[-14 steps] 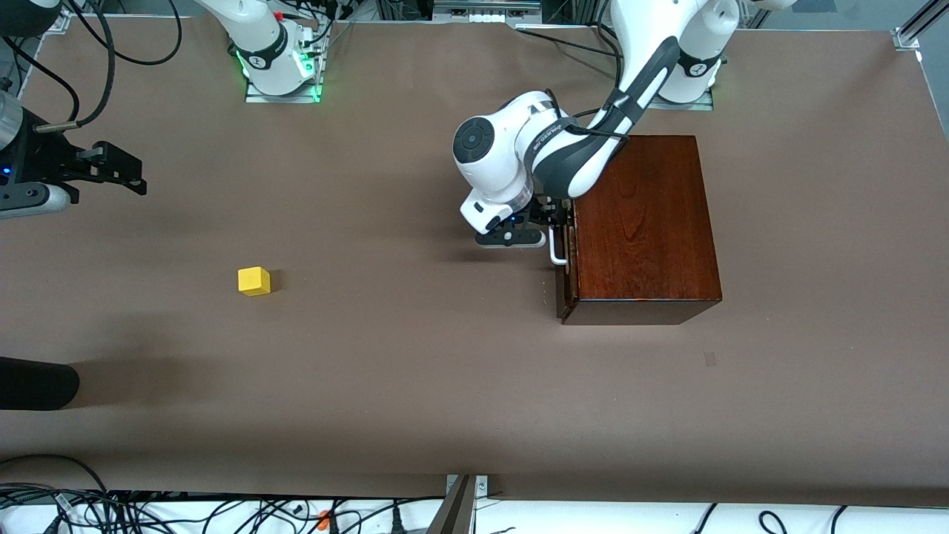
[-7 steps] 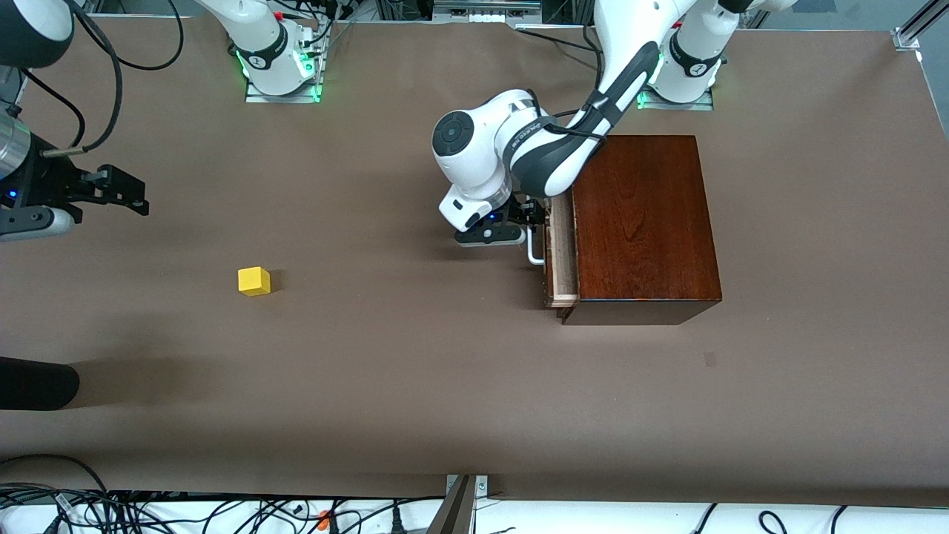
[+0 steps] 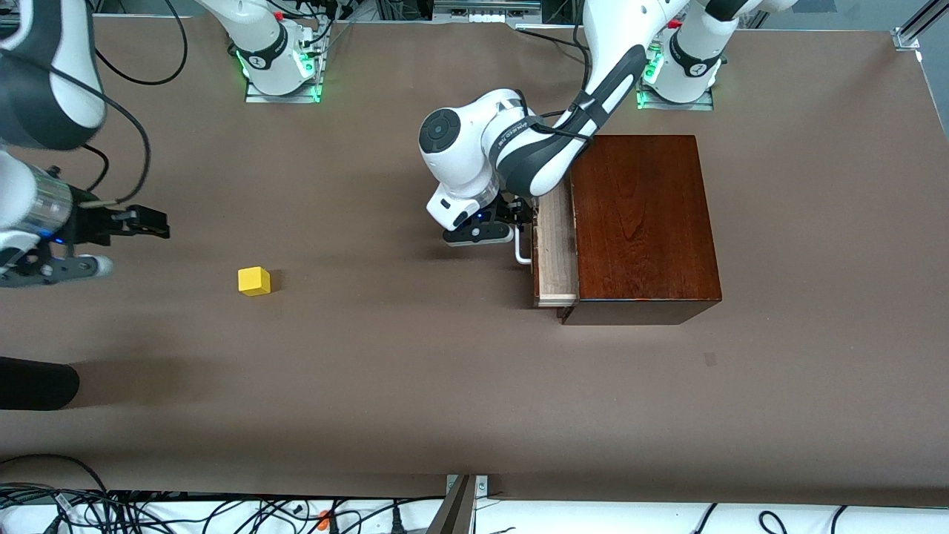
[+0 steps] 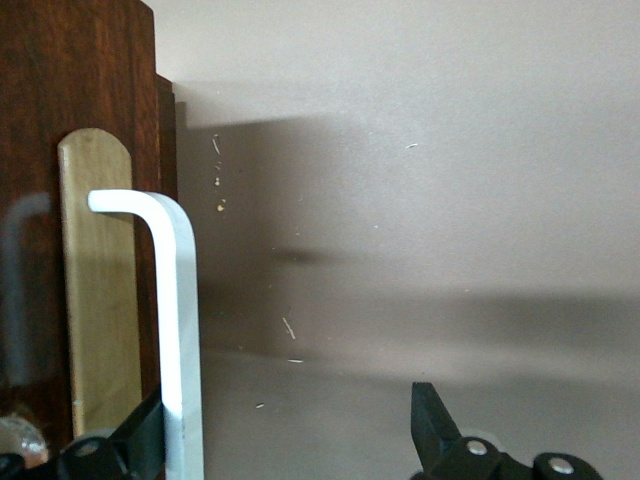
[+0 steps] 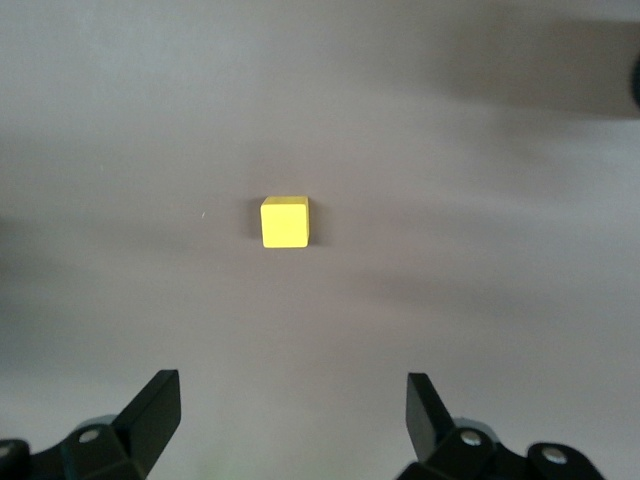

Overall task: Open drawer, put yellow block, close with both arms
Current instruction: 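Pull the drawer open with the left gripper while the right gripper reaches the cube, then grasp the yellow cube with the right gripper while the left gripper withdraws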

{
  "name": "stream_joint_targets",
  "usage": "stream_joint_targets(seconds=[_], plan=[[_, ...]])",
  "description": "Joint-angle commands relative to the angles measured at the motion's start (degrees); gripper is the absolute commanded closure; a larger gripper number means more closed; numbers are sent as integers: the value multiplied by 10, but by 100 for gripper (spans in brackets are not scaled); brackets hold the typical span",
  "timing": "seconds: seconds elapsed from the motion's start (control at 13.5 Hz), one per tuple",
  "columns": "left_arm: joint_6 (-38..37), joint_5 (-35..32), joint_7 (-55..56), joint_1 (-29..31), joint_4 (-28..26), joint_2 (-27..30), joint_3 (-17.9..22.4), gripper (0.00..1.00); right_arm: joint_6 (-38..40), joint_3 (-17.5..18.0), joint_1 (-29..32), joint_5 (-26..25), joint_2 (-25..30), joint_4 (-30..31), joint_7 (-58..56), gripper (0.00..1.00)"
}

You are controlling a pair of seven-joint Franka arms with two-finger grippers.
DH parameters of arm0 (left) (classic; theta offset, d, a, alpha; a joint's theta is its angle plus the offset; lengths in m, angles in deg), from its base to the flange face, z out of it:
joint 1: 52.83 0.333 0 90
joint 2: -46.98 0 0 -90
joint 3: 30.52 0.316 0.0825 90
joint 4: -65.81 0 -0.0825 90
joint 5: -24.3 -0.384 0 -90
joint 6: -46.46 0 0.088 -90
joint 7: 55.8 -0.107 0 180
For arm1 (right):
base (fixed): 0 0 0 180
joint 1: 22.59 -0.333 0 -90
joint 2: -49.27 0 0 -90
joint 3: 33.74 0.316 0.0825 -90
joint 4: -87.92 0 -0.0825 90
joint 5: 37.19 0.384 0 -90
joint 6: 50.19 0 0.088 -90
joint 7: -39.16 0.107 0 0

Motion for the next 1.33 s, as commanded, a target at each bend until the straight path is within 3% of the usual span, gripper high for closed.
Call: stream_joint_targets(seconds=[0.0, 0.59, 0.89, 1.26], plan=[[18, -3, 19, -26, 69, -49, -5, 0, -19, 1, 0, 2, 19, 46, -21, 0], [19, -2, 26, -41, 115, -68, -6, 0, -266, 18, -1, 10, 22, 232, -14, 0], [18, -3, 25, -48, 153, -89, -5, 0, -349, 22, -5, 10, -13, 265, -8, 0], [-1, 22, 19, -40, 156, -55, -7, 0, -417, 22, -10, 10, -84, 265, 15, 0]])
